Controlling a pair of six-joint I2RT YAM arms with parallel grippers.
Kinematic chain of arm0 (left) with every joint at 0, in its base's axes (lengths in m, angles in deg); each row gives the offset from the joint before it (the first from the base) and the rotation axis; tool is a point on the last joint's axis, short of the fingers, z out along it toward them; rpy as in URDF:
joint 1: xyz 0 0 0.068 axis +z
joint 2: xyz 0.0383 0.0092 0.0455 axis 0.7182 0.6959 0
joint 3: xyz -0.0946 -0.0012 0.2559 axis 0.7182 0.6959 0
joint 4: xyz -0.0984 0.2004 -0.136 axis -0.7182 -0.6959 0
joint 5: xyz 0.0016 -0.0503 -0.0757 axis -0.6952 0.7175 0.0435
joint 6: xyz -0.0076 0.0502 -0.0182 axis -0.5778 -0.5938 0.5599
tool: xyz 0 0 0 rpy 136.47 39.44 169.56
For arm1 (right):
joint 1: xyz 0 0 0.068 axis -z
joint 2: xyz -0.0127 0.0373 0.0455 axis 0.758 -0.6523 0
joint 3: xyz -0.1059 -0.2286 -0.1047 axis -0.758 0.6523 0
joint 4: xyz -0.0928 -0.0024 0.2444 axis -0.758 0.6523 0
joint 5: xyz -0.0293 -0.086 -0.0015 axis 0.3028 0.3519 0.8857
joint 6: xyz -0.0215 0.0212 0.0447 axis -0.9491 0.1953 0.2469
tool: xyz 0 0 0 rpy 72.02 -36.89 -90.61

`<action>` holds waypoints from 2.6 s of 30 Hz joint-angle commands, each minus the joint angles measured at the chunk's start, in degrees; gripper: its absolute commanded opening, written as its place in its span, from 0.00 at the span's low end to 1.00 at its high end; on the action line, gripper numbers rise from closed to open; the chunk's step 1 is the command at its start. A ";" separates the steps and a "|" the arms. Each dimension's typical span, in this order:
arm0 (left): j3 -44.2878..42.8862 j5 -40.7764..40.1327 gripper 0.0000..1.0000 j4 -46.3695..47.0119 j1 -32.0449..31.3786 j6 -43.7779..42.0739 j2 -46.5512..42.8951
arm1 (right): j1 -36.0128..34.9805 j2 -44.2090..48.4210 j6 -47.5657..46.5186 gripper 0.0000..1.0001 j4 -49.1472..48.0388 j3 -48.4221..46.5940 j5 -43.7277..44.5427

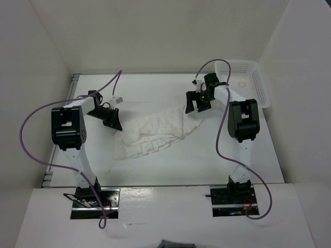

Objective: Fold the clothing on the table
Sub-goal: Fold the skirt

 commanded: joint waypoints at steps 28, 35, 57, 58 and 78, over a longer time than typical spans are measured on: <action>2.26 2.10 0.04 -2.28 -0.24 -2.19 -3.92 | -7.20 -0.98 0.09 0.96 0.88 -1.17 2.61; 2.26 2.62 0.04 -2.81 -0.24 -2.72 -3.92 | -7.20 -0.98 -0.53 0.67 0.35 -0.03 3.67; 2.26 2.62 0.04 -3.34 -0.76 -3.24 -3.92 | -8.25 -1.50 -1.05 0.65 1.94 -0.56 0.94; 2.26 3.15 0.04 -3.34 -0.76 -3.24 -3.92 | -8.25 -1.50 -1.05 0.65 1.94 -0.56 0.94; 2.26 3.68 0.05 -5.44 -1.81 -4.30 -3.39 | -2.46 0.44 -5.00 0.70 4.83 1.12 -11.24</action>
